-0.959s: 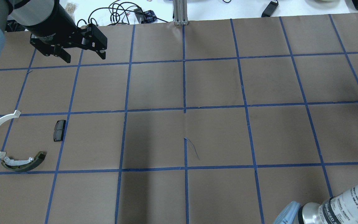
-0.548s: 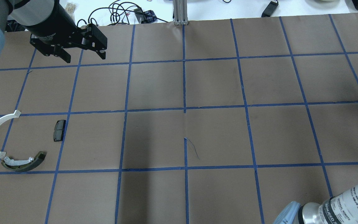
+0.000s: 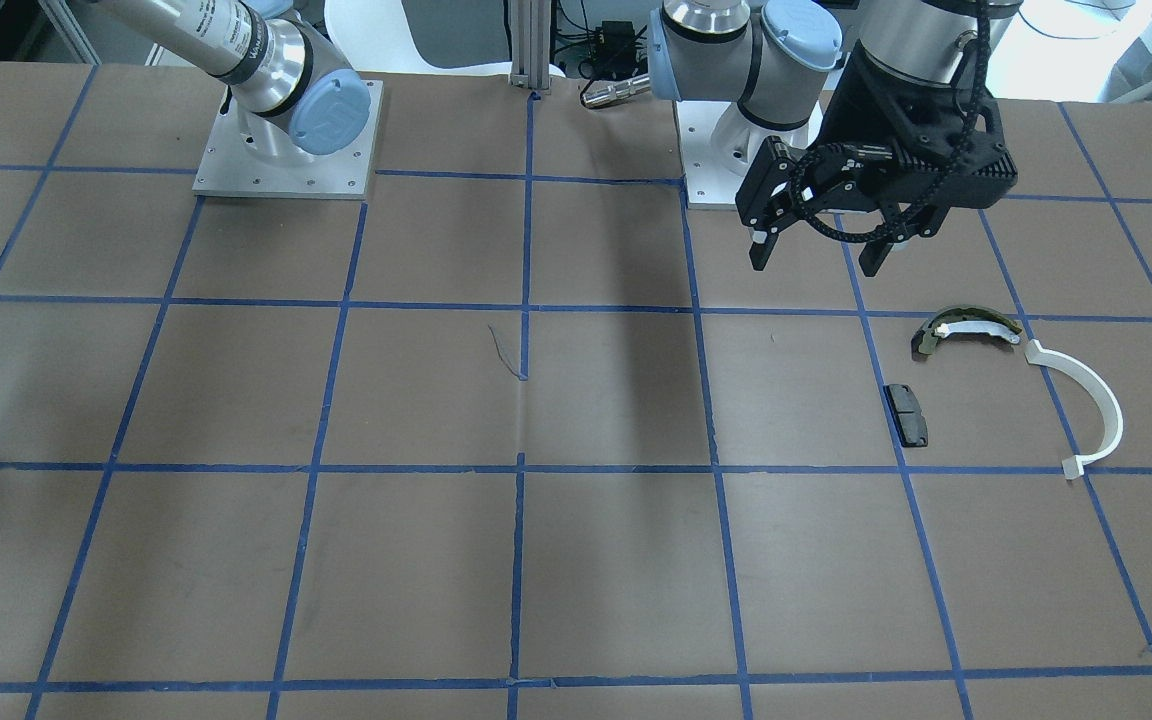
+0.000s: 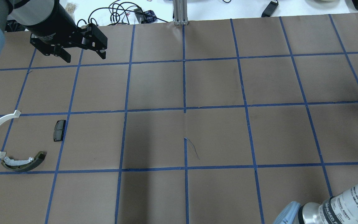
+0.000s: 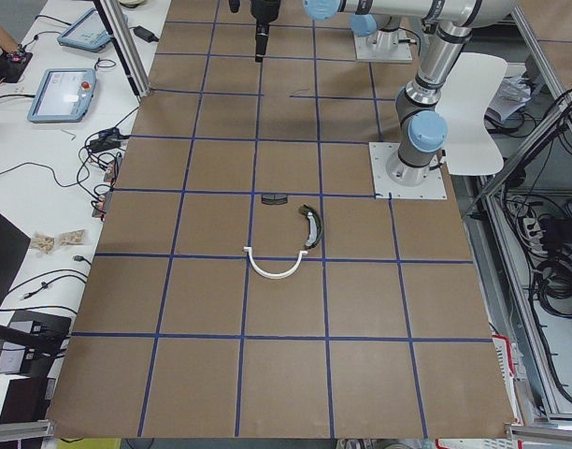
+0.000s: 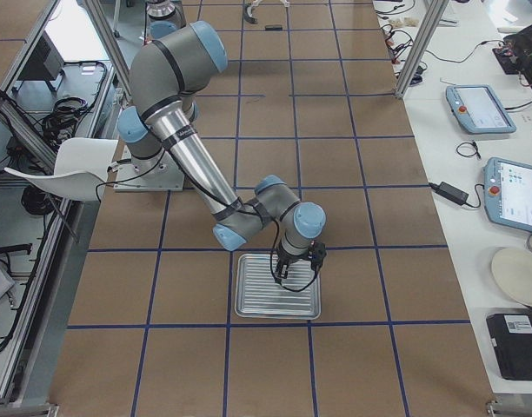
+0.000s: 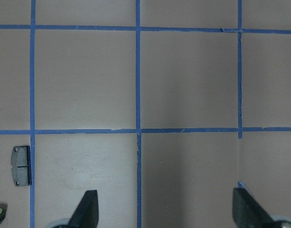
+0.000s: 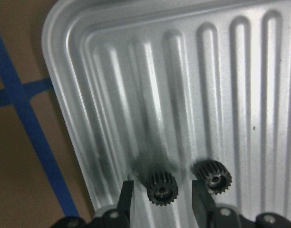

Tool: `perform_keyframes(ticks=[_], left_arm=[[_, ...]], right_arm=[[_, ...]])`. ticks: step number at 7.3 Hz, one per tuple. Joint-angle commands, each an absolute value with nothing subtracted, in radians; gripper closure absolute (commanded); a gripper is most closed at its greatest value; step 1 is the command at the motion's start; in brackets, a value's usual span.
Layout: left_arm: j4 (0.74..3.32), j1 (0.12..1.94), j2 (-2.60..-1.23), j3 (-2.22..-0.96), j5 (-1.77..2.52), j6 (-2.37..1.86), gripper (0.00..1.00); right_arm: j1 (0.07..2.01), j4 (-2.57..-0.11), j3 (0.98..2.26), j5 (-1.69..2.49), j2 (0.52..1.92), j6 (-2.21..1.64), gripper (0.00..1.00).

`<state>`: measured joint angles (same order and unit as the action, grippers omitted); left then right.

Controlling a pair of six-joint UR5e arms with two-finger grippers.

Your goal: Place bearing gear from tray to pile

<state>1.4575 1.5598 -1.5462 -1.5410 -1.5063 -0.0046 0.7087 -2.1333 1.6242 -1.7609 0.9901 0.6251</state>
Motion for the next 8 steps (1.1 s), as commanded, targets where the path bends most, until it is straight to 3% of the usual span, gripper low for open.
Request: perform_keyframes(ticks=[1,2,3,8], left_arm=[[1.457,1.560,-1.546,-1.542,-1.508,-0.005,0.00],[1.459,1.559,-1.546,-1.542,-1.508,-0.005,0.00],[1.459,1.559,-1.546,-1.542,-1.508,-0.005,0.00],[1.459,1.559,-1.546,-1.543,-1.508,-0.005,0.00]], right_arm=[[0.709,-2.132,1.623,-1.761,0.989,0.627,0.68],[0.709,-2.129,1.624,-1.761,0.989,0.627,0.79],[0.709,-2.125,1.624,-1.761,0.989,0.629,0.98],[0.716,-1.938,1.539,-1.781,1.083,0.609,1.00]])
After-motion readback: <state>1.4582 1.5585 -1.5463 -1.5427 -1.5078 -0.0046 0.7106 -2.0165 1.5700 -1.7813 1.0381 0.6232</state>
